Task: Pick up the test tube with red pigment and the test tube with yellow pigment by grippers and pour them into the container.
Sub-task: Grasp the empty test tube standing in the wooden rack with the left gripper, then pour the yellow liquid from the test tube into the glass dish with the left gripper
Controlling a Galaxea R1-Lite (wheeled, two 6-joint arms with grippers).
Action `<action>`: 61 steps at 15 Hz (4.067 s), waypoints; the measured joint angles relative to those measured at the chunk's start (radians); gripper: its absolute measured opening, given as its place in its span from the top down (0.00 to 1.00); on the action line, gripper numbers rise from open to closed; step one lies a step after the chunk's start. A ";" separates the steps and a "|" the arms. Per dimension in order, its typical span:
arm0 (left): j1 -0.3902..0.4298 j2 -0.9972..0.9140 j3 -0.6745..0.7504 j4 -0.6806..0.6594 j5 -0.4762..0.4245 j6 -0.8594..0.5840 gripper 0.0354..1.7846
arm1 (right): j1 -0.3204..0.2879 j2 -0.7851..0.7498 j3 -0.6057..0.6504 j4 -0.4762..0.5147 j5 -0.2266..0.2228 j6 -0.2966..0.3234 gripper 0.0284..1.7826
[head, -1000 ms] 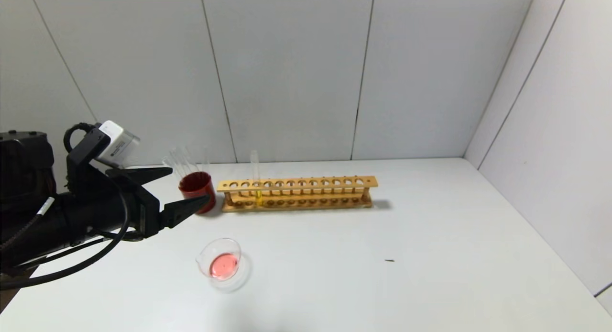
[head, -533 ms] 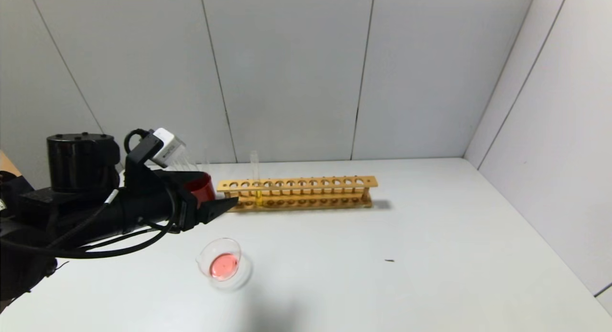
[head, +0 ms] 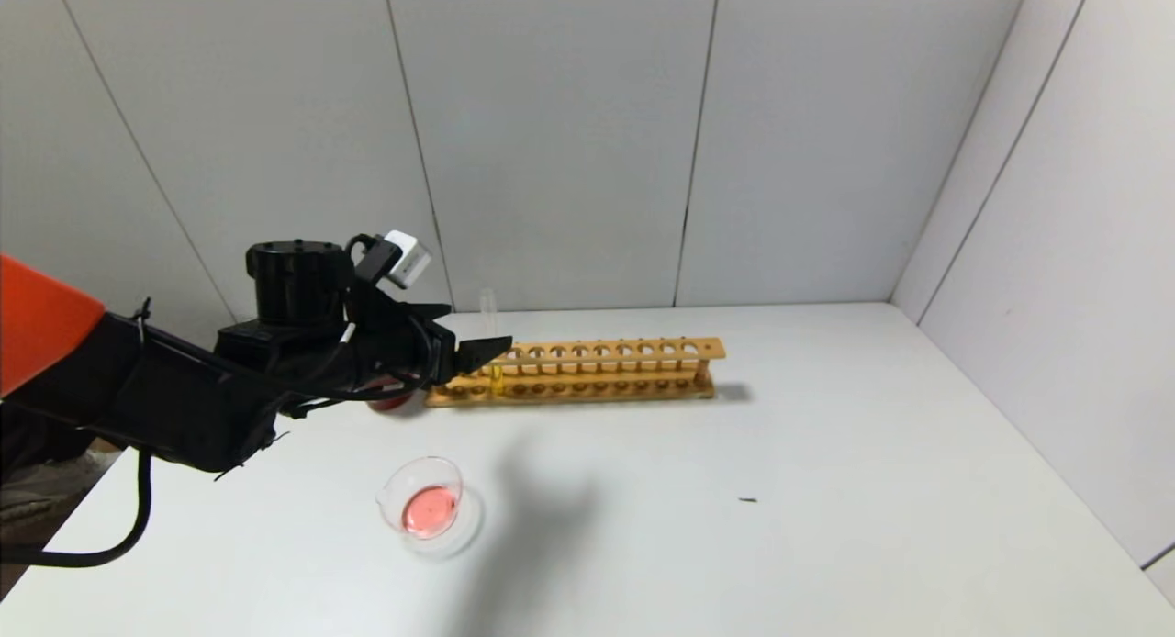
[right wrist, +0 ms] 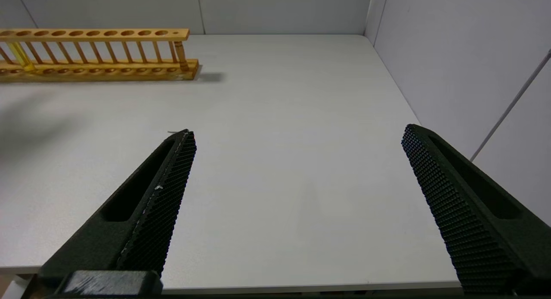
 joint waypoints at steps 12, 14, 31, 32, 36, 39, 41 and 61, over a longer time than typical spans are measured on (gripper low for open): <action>-0.004 0.212 -0.219 -0.002 0.085 -0.001 0.37 | 0.000 0.000 0.000 0.000 0.000 0.000 0.02; -0.012 0.229 -0.236 -0.007 0.085 -0.001 0.59 | 0.000 0.000 0.000 0.000 0.000 0.000 0.02; -0.066 0.082 -0.168 -0.087 0.141 0.010 0.83 | 0.000 0.000 0.000 0.000 0.000 0.000 0.02; -0.074 0.055 -0.163 -0.109 0.142 0.009 0.83 | 0.000 0.000 0.000 0.000 0.000 0.000 0.02; -0.077 -0.051 -0.156 -0.118 0.150 0.010 0.83 | 0.000 0.000 0.000 0.000 0.000 0.000 0.02; -0.080 -0.129 -0.141 -0.106 0.150 0.011 0.83 | 0.000 0.000 0.000 0.000 0.000 0.000 0.02; -0.079 -0.187 -0.114 -0.070 0.147 0.021 0.83 | 0.000 0.000 0.000 0.000 0.000 0.000 0.02; 0.261 -0.336 0.482 -0.172 -0.084 0.919 0.83 | 0.000 0.000 0.000 0.000 0.000 0.000 0.02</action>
